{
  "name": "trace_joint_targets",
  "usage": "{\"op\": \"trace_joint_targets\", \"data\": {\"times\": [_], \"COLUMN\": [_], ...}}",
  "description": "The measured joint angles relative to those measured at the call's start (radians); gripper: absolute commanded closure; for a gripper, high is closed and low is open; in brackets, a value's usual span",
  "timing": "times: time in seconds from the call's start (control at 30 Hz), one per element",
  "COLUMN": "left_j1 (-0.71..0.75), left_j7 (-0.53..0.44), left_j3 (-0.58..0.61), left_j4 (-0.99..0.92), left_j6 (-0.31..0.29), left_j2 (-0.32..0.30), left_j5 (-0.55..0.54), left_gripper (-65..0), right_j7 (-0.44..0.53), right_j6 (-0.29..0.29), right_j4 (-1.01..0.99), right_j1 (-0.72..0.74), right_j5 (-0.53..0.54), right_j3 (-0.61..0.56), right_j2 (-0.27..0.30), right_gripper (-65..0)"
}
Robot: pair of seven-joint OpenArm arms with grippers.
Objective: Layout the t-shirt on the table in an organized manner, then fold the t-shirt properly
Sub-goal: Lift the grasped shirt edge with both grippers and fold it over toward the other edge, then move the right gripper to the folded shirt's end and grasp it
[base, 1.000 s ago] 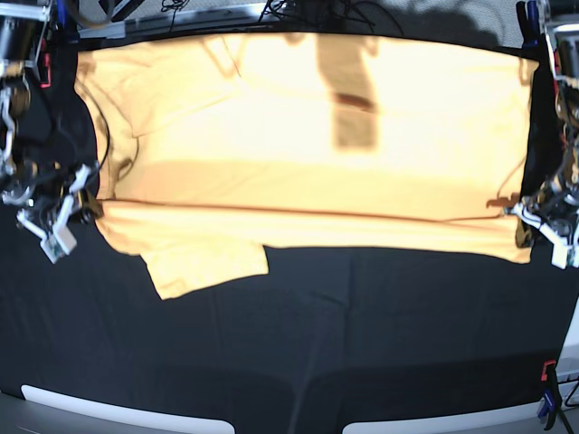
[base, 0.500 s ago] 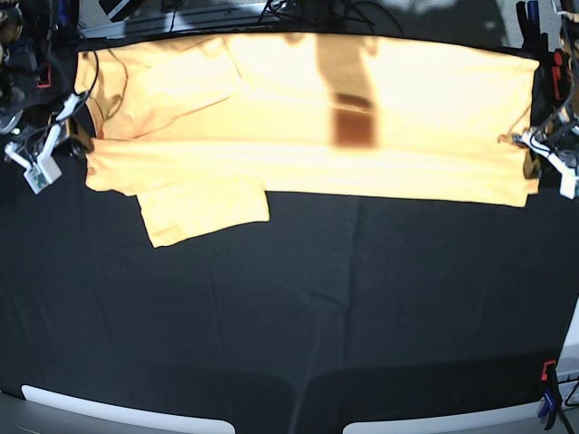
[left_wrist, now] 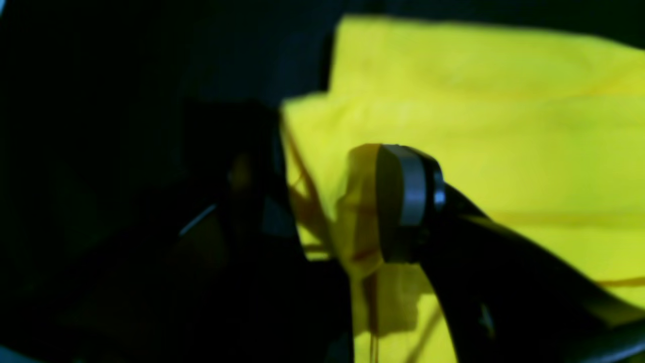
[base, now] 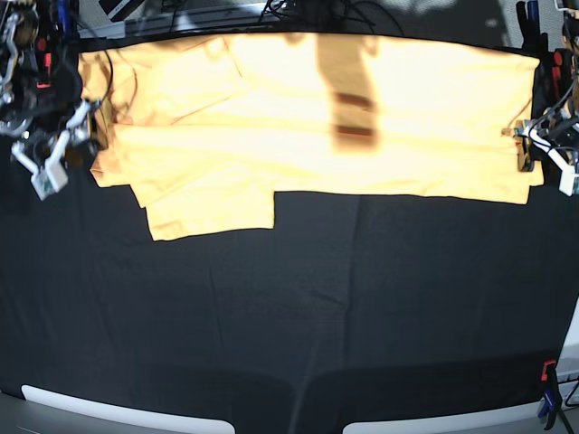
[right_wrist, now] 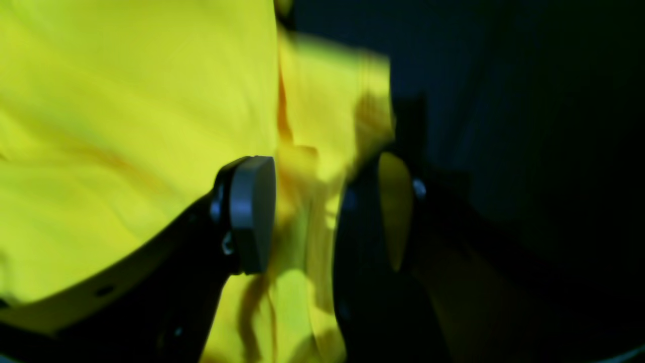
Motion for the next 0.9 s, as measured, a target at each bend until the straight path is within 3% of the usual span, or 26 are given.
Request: {"op": "trace_joint_targets", "data": {"times": [0.1,0.17,0.33,0.7,0.9], "left_j1": [-0.003,-0.006,-0.003,-0.004,-0.003], "left_j7": [-0.002,-0.006,-0.024,-0.056,-0.057], "left_j3": [0.0,0.0,0.0,0.0,0.0], "left_j4": [0.06,0.095,0.135,0.141,0.141], "left_j6": [0.004,0.042,0.061,0.06,0.064], "left_j2": [-0.016,-0.013,-0.005,0.06,0.068], "left_j5": [0.004,0.021,0.045,0.072,0.076], "left_gripper": [-32.5,-32.5,-32.5,-32.5,-32.5], "right_j7": [-0.051,-0.084,-0.119,-0.119,-0.142], "right_j6": [-0.007,-0.014,-0.068,-0.106,-0.114], "right_j4": [0.0,-0.003,-0.073,-0.521,-0.721], "right_j1": [0.081,0.144,0.289,0.661,0.75], "right_j5": [0.033,0.034,0.052,0.019,-0.039], "right_j3": [-0.009,-0.032,-0.158,-0.525,-0.621], "right_j2": [-0.002,-0.015,-0.021,-0.021,-0.065], "right_gripper": [-31.9,-31.9,-31.9,-31.9,-31.9]}}
